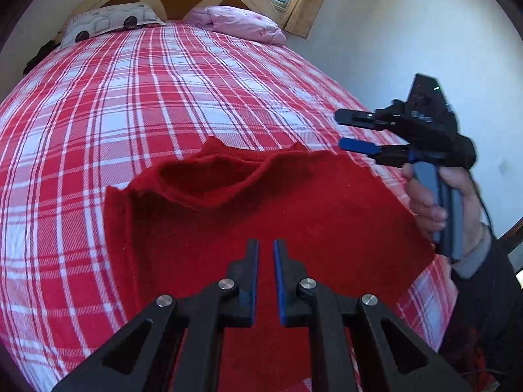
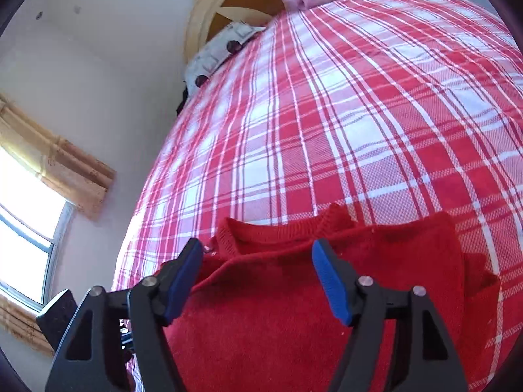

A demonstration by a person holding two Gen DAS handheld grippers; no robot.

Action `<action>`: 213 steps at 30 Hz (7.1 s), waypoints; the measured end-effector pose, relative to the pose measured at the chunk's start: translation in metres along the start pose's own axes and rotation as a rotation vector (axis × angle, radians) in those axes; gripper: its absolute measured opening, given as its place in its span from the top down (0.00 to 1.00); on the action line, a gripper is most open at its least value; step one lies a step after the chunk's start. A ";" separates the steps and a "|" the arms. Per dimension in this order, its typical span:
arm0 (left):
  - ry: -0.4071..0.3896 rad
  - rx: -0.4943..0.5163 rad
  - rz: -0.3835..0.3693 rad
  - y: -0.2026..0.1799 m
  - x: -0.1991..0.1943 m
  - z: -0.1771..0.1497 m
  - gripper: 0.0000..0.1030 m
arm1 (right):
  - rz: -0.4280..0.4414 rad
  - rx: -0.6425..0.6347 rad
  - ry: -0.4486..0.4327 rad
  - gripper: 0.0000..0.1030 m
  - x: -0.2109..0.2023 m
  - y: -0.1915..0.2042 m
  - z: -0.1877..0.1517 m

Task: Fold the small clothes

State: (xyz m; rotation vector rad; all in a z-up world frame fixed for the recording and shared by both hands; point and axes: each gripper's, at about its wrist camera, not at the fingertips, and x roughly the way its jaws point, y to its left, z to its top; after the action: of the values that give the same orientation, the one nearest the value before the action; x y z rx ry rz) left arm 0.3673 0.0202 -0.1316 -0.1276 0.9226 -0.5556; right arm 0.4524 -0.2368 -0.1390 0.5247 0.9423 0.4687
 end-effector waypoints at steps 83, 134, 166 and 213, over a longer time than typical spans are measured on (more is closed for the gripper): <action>-0.114 -0.182 0.427 0.023 -0.022 -0.115 0.91 | -0.481 -0.166 0.017 0.68 -0.115 -0.039 -0.176; -0.266 -0.461 0.383 0.114 -0.102 -0.165 0.26 | -0.508 -1.112 0.010 0.43 0.063 0.194 -0.290; -0.013 -0.385 -0.066 0.130 0.013 -0.005 0.26 | -0.611 -1.150 -0.090 0.88 0.106 0.204 -0.293; -0.066 -0.238 -0.247 -0.043 0.036 0.105 0.88 | -0.272 -0.450 -0.405 0.91 -0.081 0.104 -0.205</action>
State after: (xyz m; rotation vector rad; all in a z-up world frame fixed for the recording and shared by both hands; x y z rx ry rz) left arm 0.4493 -0.0487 -0.0796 -0.4767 0.9119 -0.6646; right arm 0.2220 -0.1594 -0.1237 0.0705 0.4847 0.2976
